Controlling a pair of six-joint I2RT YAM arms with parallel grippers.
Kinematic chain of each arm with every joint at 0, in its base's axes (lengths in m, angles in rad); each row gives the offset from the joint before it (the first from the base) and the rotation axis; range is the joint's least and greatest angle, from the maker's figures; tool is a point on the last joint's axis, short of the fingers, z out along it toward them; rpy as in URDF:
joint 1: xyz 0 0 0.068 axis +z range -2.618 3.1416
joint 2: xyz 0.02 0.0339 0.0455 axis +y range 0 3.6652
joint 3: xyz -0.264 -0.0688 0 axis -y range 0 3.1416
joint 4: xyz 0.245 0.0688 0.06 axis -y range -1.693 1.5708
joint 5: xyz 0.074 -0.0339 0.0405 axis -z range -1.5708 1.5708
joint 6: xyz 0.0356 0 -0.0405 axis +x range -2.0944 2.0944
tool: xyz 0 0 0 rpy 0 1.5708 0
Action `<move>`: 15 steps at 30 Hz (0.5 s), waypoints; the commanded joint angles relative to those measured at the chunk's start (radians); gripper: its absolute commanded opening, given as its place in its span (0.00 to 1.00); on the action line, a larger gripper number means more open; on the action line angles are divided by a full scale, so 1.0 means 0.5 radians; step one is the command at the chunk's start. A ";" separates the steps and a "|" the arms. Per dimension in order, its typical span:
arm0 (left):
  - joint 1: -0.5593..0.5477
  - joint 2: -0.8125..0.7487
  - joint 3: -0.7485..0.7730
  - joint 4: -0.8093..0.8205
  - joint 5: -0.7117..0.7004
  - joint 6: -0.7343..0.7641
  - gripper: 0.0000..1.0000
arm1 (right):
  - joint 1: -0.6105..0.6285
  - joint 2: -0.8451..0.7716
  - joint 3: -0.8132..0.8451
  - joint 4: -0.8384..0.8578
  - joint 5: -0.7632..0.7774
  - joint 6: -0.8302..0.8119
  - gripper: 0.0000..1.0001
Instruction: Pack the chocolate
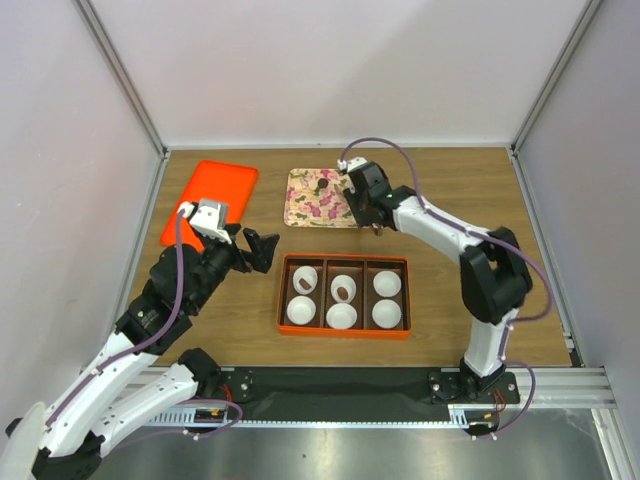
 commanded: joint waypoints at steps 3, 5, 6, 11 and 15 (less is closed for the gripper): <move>-0.005 -0.019 0.014 0.060 -0.003 0.020 1.00 | -0.004 -0.480 -0.100 -0.249 0.019 0.108 0.26; -0.005 -0.022 0.014 0.063 0.009 0.017 1.00 | 0.005 -0.652 -0.217 -0.344 0.003 0.203 0.26; -0.005 -0.022 0.014 0.057 0.009 0.014 1.00 | 0.011 -0.713 -0.257 -0.381 -0.021 0.234 0.26; -0.005 -0.034 0.014 0.057 0.037 0.005 1.00 | 0.118 -1.160 -0.560 -0.660 0.009 0.491 0.27; -0.005 -0.044 0.014 0.063 0.067 -0.001 1.00 | 0.223 -1.465 -0.753 -0.844 0.040 0.737 0.27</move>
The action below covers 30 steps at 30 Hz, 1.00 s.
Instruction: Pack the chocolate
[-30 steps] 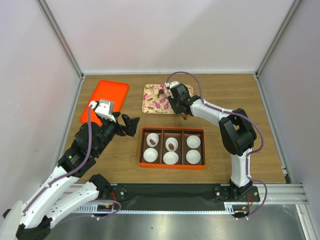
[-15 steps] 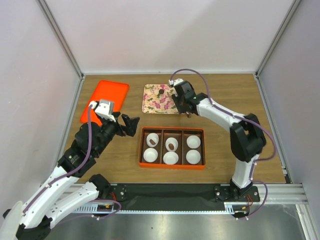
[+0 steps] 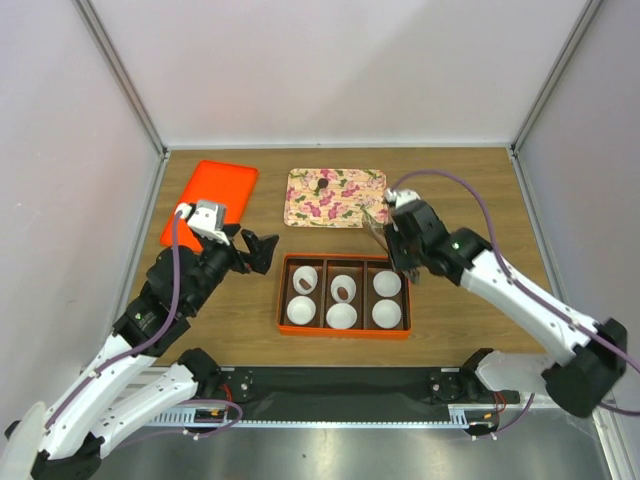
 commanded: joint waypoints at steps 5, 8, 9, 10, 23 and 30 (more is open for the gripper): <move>-0.002 -0.025 0.014 0.069 0.120 -0.009 1.00 | 0.237 -0.457 -0.241 -0.499 0.142 0.570 0.27; -0.002 -0.028 0.017 0.069 0.138 -0.012 1.00 | 0.356 -0.616 -0.306 -0.597 0.167 0.747 0.27; -0.002 -0.034 0.014 0.075 0.138 -0.015 1.00 | 0.384 -0.696 -0.339 -0.616 0.191 0.785 0.27; -0.005 -0.031 0.014 0.075 0.144 -0.012 1.00 | 0.433 -0.727 -0.352 -0.628 0.200 0.812 0.27; -0.005 -0.047 0.011 0.078 0.153 -0.015 1.00 | 0.614 -0.825 -0.370 -0.846 0.308 1.083 0.27; -0.005 -0.035 0.014 0.081 0.163 -0.015 1.00 | 0.636 -0.828 -0.435 -0.736 0.302 1.073 0.31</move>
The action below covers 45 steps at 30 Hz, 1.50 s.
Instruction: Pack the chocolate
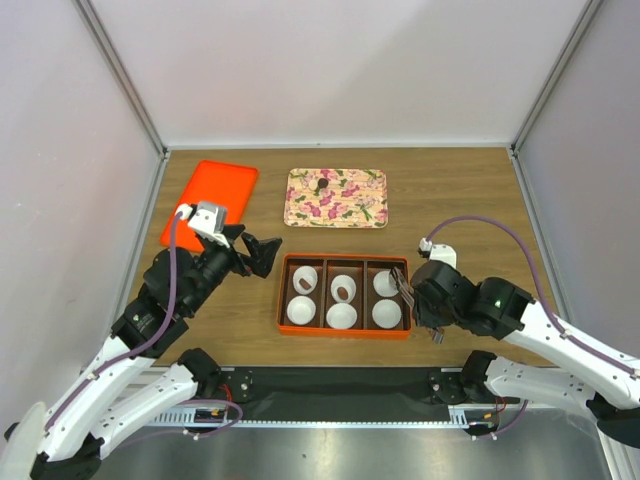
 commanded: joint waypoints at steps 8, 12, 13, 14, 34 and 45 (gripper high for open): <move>-0.005 -0.007 0.014 0.066 0.015 -0.014 1.00 | 0.028 0.027 -0.044 0.126 0.074 0.004 0.35; -0.002 -0.004 0.014 0.066 0.015 -0.011 1.00 | 0.025 0.039 -0.038 0.141 0.068 -0.008 0.38; -0.002 -0.001 0.014 0.066 0.015 -0.011 1.00 | 0.031 0.042 -0.038 0.144 0.065 -0.005 0.38; -0.002 -0.001 0.014 0.066 0.015 -0.011 1.00 | 0.028 0.042 -0.035 0.147 0.071 -0.005 0.39; -0.002 -0.065 -0.001 0.069 -0.064 0.001 1.00 | -0.027 0.416 0.505 0.426 0.185 -0.354 0.42; -0.002 -0.068 -0.011 0.057 -0.184 0.035 1.00 | -0.445 1.450 1.032 1.230 -0.143 -1.170 0.44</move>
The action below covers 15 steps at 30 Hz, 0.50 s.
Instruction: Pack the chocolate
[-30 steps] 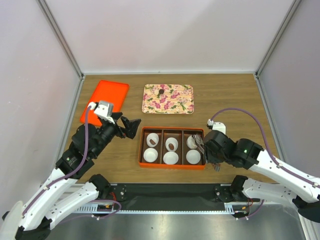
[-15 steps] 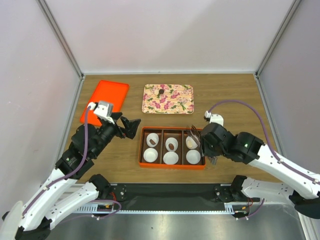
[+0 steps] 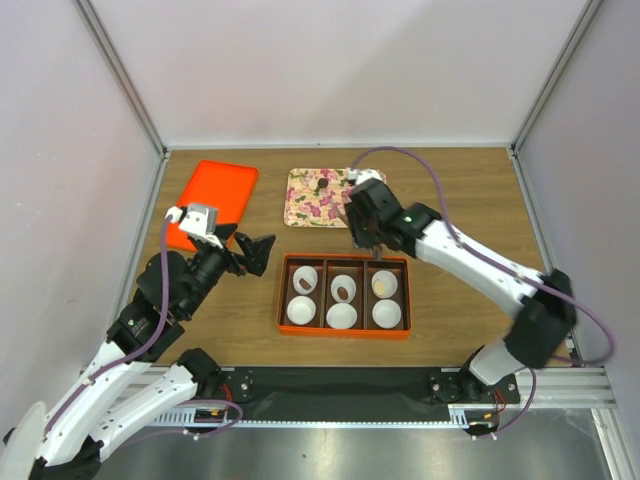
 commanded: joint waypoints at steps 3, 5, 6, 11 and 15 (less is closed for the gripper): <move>-0.005 -0.003 -0.001 0.061 -0.122 0.041 1.00 | -0.097 0.498 0.387 0.351 -0.051 -0.423 0.45; -0.002 0.000 -0.001 0.065 -0.146 0.047 1.00 | -0.116 0.609 0.497 0.376 -0.018 -0.494 0.45; -0.005 0.003 -0.001 0.065 -0.149 0.050 1.00 | -0.143 0.704 0.525 0.409 -0.008 -0.515 0.46; -0.002 0.006 -0.001 0.052 -0.168 0.056 1.00 | -0.241 0.898 0.648 0.456 -0.048 -0.589 0.49; 0.001 0.009 -0.001 0.052 -0.183 0.056 1.00 | -0.315 0.950 0.621 0.529 -0.164 -0.605 0.49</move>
